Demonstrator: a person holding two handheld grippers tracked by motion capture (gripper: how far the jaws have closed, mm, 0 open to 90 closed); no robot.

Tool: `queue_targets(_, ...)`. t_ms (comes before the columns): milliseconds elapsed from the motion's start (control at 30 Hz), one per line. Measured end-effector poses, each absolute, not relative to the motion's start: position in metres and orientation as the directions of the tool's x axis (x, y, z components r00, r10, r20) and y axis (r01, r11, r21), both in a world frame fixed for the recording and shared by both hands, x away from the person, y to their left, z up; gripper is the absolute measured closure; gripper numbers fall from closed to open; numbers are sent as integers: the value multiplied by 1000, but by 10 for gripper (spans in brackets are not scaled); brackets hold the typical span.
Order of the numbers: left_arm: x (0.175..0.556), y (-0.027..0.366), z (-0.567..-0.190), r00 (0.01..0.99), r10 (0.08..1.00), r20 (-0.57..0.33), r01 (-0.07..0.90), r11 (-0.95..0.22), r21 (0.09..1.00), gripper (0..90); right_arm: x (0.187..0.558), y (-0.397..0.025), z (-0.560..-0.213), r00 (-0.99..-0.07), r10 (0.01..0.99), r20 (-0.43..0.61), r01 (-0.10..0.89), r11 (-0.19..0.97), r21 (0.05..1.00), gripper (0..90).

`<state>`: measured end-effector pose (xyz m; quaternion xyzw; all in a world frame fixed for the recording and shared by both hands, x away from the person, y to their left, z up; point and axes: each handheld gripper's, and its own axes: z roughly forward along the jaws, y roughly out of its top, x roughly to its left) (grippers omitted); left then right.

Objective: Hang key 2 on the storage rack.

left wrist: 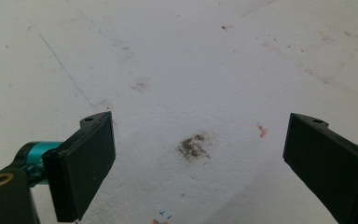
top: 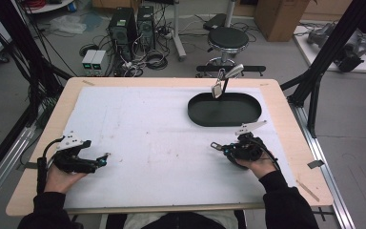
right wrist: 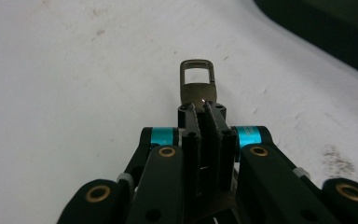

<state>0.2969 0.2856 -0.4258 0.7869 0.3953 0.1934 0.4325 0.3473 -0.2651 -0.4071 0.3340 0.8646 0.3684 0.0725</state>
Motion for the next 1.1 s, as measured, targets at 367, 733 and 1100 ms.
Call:
queue_targets(367,296,286,-425,612,790,-41,452,-307,838,96,349,-271,-389,-757,635,152,518,442,733,856)
queue_targets(733,295,287,-424,610,791,-43,448,-300,842,95,355,-271,-362,-756,634,164,487,378,787,855)
queue_targets(1100,295,287,-424,611,790,-42,446,-300,843,95,368,-271,-334,-738,657,153,454,316,833,854)
